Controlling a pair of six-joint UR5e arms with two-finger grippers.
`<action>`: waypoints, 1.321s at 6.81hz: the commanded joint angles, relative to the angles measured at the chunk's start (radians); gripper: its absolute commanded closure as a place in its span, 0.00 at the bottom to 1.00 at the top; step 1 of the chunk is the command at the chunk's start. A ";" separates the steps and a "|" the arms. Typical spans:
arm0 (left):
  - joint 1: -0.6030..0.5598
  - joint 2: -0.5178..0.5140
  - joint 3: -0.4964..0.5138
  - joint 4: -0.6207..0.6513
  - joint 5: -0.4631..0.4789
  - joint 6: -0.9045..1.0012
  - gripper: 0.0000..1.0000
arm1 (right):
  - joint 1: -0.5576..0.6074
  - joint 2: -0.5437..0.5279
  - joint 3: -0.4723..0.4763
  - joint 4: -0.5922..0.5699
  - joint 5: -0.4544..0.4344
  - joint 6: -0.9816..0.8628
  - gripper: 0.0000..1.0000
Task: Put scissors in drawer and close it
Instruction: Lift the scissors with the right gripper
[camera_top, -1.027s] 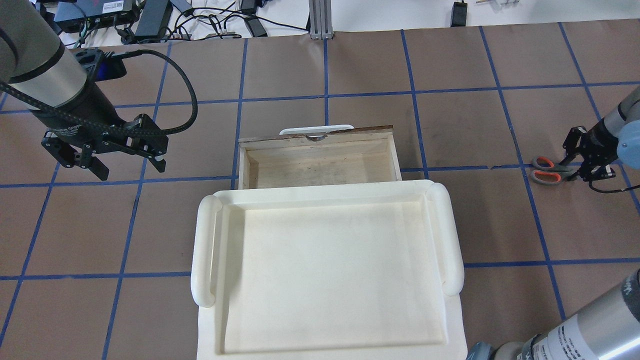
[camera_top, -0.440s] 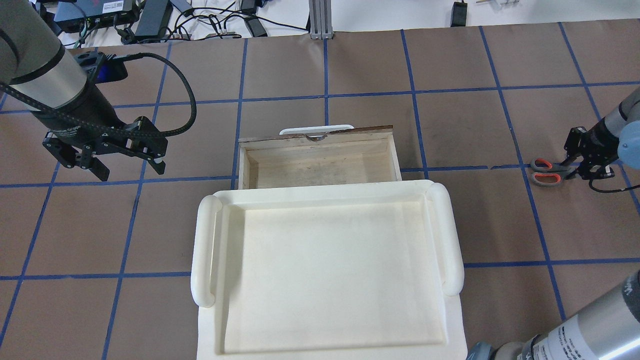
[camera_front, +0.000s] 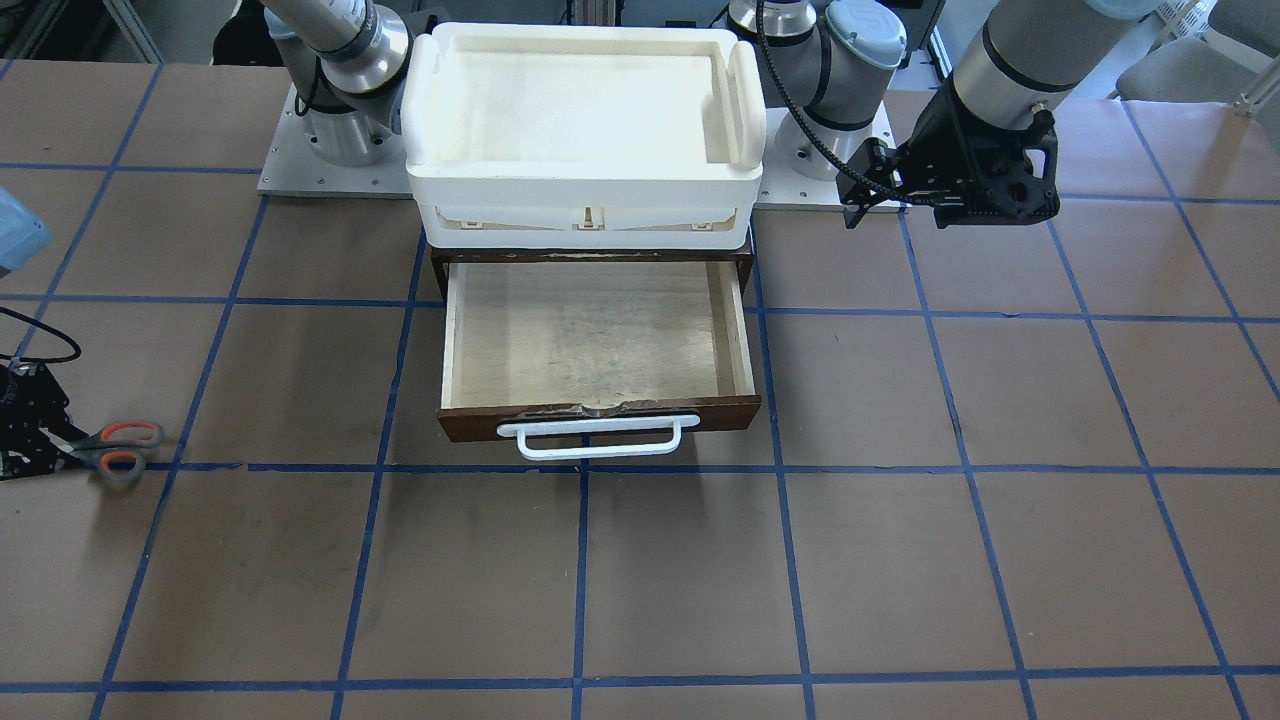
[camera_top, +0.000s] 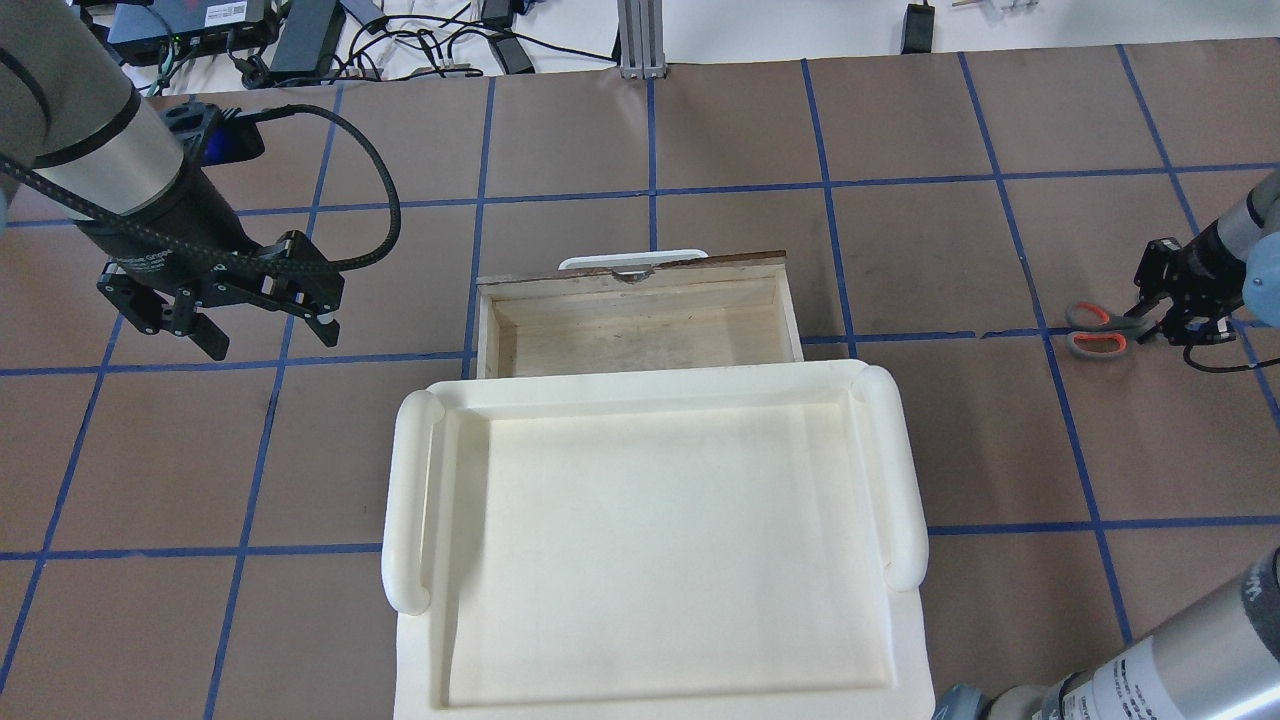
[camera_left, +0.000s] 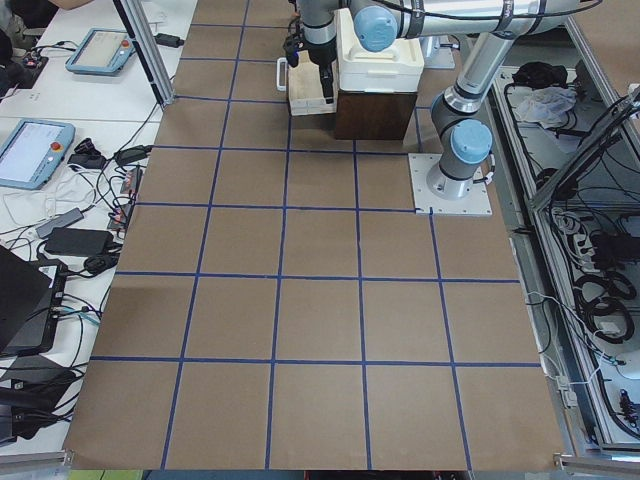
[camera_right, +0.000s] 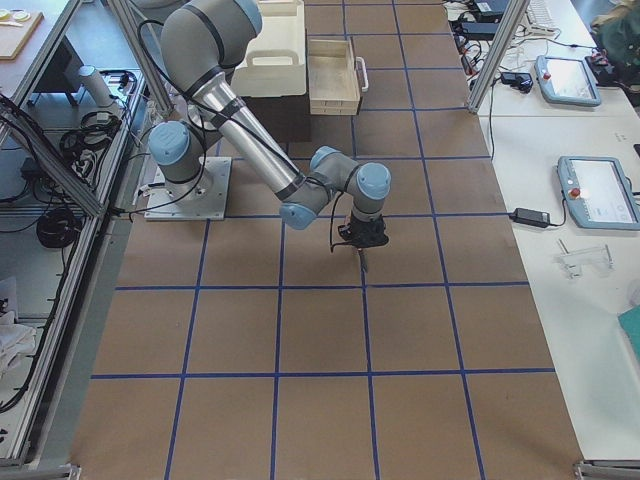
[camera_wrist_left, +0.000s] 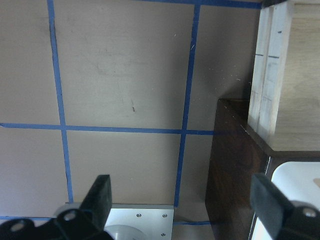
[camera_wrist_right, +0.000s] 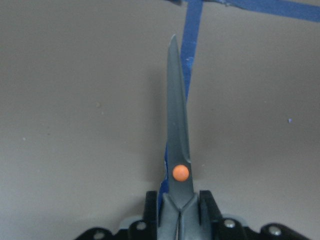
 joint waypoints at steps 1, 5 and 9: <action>-0.002 -0.006 -0.001 0.000 0.001 0.003 0.00 | 0.034 -0.070 -0.020 0.053 0.012 -0.012 1.00; -0.003 -0.001 0.004 0.004 0.006 0.007 0.00 | 0.296 -0.276 -0.176 0.438 0.018 0.288 1.00; 0.004 -0.009 0.012 0.008 -0.002 0.004 0.00 | 0.677 -0.302 -0.221 0.480 0.031 0.693 1.00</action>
